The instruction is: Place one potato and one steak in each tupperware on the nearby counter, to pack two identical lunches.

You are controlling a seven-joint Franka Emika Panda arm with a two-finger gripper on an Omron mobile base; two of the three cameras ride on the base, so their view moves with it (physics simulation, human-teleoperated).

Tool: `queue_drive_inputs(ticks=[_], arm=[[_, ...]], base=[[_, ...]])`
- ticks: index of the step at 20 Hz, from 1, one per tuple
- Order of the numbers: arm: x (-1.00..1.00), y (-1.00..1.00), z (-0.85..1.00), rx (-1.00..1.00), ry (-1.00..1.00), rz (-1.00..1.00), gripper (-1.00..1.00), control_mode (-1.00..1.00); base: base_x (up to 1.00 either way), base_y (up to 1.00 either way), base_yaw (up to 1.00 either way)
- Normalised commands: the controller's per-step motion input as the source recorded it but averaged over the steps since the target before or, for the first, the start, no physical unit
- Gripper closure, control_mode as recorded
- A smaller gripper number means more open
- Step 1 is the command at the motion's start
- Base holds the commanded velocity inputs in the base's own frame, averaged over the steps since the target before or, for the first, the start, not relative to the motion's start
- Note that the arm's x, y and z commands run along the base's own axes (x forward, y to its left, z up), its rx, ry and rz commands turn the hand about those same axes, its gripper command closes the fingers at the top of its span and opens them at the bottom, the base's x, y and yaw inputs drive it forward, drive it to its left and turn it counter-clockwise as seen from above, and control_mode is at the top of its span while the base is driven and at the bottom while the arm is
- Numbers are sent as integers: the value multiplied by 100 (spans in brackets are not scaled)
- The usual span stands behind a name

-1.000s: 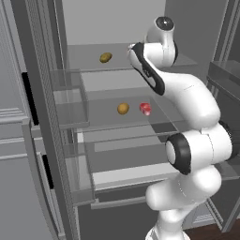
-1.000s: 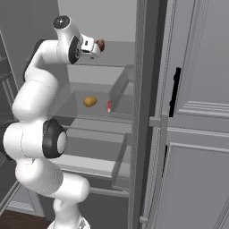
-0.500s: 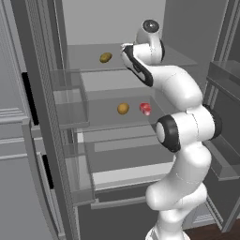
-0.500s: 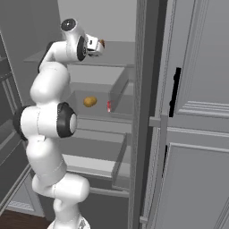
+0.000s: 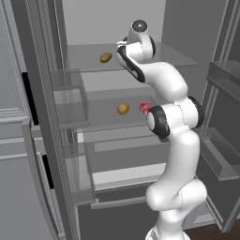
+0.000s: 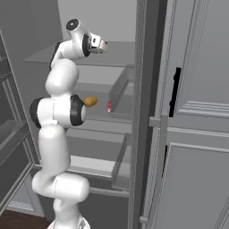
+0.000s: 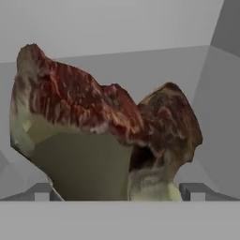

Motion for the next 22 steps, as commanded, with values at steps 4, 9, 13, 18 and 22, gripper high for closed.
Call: queue_drive_inputs(ticks=[4,9,13,18,22], arm=[[23,-1,0,-2,0,-9,-100,-100],[28,0,-3,0,0,-3,-100,-100],[46,0,-21,0,0,-1,100,-100],[-4,0,-11,-1,-5,-1,100,-100],[-97,0,-12,-2,-9,-1,100,-100]], base=[[0,0,0],[0,0,0],[0,0,0],[0,0,0],[0,0,0]])
